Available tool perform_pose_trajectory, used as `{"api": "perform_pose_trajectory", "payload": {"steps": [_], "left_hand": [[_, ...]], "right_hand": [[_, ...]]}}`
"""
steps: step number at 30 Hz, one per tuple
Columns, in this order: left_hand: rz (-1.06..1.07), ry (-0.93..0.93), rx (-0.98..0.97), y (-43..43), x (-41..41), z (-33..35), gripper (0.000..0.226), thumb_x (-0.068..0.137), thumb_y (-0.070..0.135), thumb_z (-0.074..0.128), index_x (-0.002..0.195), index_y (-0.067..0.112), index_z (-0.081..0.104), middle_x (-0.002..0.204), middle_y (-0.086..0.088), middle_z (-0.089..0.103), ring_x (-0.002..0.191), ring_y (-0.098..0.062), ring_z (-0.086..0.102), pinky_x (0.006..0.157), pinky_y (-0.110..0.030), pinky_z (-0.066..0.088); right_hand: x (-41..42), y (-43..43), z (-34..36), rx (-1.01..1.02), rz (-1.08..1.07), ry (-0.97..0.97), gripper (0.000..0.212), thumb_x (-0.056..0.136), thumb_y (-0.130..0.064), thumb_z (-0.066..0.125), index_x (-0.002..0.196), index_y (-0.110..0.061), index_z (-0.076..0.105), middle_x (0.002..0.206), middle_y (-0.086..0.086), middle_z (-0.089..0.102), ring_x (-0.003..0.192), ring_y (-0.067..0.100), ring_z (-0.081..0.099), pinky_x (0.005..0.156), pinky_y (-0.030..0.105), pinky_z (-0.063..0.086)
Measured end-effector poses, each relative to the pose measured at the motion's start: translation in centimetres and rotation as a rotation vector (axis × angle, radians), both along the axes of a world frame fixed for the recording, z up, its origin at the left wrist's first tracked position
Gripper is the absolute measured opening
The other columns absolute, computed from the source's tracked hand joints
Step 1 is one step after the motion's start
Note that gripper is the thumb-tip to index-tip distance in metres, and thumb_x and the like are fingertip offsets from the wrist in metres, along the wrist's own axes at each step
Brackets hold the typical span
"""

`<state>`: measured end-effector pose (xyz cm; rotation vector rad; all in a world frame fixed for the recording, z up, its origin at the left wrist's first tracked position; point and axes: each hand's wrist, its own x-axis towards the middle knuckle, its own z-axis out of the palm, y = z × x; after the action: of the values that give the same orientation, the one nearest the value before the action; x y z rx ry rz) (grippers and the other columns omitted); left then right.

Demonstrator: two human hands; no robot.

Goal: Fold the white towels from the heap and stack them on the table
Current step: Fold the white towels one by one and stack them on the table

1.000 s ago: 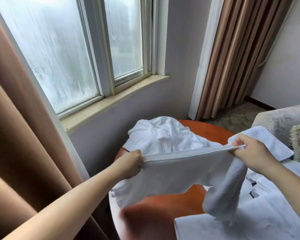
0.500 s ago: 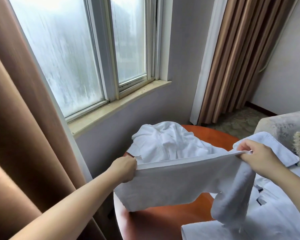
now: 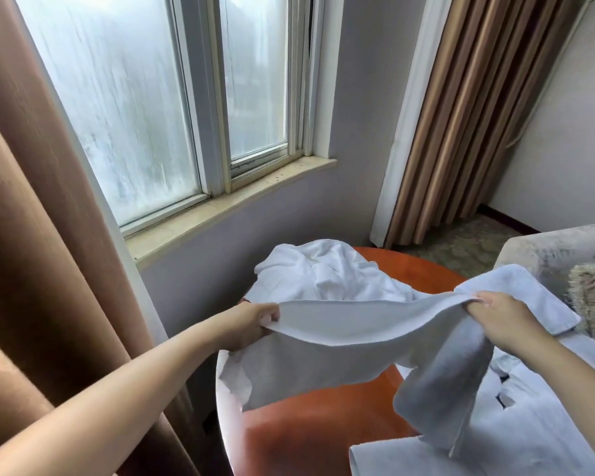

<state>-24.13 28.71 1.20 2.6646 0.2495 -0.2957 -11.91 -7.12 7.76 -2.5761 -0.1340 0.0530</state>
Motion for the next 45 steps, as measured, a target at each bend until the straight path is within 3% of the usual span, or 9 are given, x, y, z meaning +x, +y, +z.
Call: {"api": "perform_pose_trajectory", "payload": {"steps": [6, 10, 13, 17, 24, 30, 37, 41, 45], "left_hand": [[0.066, 0.156, -0.081, -2.8, 1.6, 2.2, 0.078, 0.080, 0.049, 0.068, 0.145, 0.038, 0.026, 0.128, -0.006, 0.055, 0.112, -0.026, 0.054, 0.090, -0.035, 0.049], [0.040, 0.132, -0.086, -5.9, 2.4, 3.6, 0.037, 0.083, 0.042, 0.069, 0.098, 0.009, 0.060, 0.079, -0.006, 0.059, 0.065, -0.023, 0.051, 0.057, -0.027, 0.037], [0.053, 0.092, 0.048, -7.3, 2.8, 4.8, 0.031, 0.082, 0.030, 0.070, 0.092, 0.001, 0.066, 0.068, -0.006, 0.053, 0.051, -0.020, 0.043, 0.042, -0.022, 0.032], [0.095, 0.005, 0.322, -3.9, 2.7, 5.4, 0.017, 0.077, 0.015, 0.066, 0.071, 0.006, 0.053, 0.072, -0.006, 0.052, 0.051, -0.020, 0.044, 0.043, -0.023, 0.030], [0.136, 0.035, 0.311, 1.5, 1.3, 1.8, 0.021, 0.085, 0.009, 0.045, 0.069, 0.023, 0.044, 0.091, -0.002, 0.059, 0.084, -0.025, 0.054, 0.069, -0.030, 0.043], [0.224, -0.143, -0.008, -1.7, 0.7, 1.7, 0.009, 0.091, 0.023, 0.052, 0.097, 0.020, 0.058, 0.103, -0.004, 0.064, 0.095, -0.024, 0.058, 0.079, -0.033, 0.047], [-0.062, -0.105, -0.020, -10.3, 0.7, 6.3, 0.069, 0.072, 0.039, 0.081, 0.134, 0.023, 0.054, 0.116, 0.001, 0.064, 0.107, -0.017, 0.057, 0.087, -0.029, 0.047], [-0.186, -0.196, 0.065, -14.2, 1.3, 7.5, 0.062, 0.072, 0.058, 0.074, 0.113, 0.013, 0.063, 0.089, -0.006, 0.066, 0.080, -0.016, 0.051, 0.067, -0.029, 0.037], [-0.168, -0.376, 0.181, -16.0, 1.9, 7.4, 0.028, 0.094, 0.037, 0.051, 0.077, 0.017, 0.060, 0.071, 0.001, 0.054, 0.073, -0.022, 0.052, 0.062, -0.029, 0.033]], "right_hand": [[-0.9, 1.9, -0.3, -0.027, 0.077, 0.041, 0.030, 0.092, -0.020, 0.049, 0.076, 0.004, 0.059, 0.084, 0.019, 0.062, 0.082, 0.030, 0.056, 0.068, 0.037, 0.038], [-2.3, 4.2, 0.7, -0.081, 0.209, 0.061, 0.034, 0.089, -0.017, 0.050, 0.056, -0.013, 0.039, 0.064, 0.005, 0.048, 0.065, 0.018, 0.043, 0.055, 0.030, 0.030], [-3.0, 4.7, 1.3, -0.097, 0.251, 0.009, 0.030, 0.088, -0.016, 0.051, 0.059, -0.011, 0.045, 0.067, 0.005, 0.050, 0.065, 0.018, 0.043, 0.055, 0.029, 0.031], [-1.8, 2.0, 1.3, -0.021, 0.176, -0.058, 0.022, 0.087, -0.015, 0.055, 0.070, -0.003, 0.062, 0.076, 0.010, 0.062, 0.080, 0.028, 0.055, 0.071, 0.035, 0.045], [0.2, -1.4, -0.7, -0.028, 0.052, -0.113, 0.037, 0.091, -0.021, 0.058, 0.057, -0.011, 0.047, 0.067, 0.008, 0.054, 0.080, 0.034, 0.054, 0.068, 0.038, 0.042], [-0.5, -0.2, -1.3, -0.077, 0.050, -0.031, 0.028, 0.093, -0.019, 0.051, 0.081, 0.004, 0.061, 0.088, 0.019, 0.062, 0.089, 0.037, 0.056, 0.079, 0.040, 0.045], [-3.0, 4.0, -0.4, -0.117, 0.244, -0.045, 0.026, 0.087, -0.018, 0.055, 0.069, 0.002, 0.058, 0.077, 0.016, 0.061, 0.082, 0.032, 0.056, 0.068, 0.034, 0.041], [-4.3, 5.7, 0.4, -0.128, 0.400, -0.100, 0.028, 0.090, -0.023, 0.053, 0.066, -0.011, 0.059, 0.069, 0.003, 0.053, 0.077, 0.025, 0.050, 0.060, 0.030, 0.037], [-5.3, 6.2, 1.2, -0.085, 0.508, -0.154, 0.039, 0.095, -0.033, 0.054, 0.058, -0.021, 0.048, 0.063, -0.005, 0.048, 0.069, 0.017, 0.045, 0.056, 0.029, 0.028]]}}
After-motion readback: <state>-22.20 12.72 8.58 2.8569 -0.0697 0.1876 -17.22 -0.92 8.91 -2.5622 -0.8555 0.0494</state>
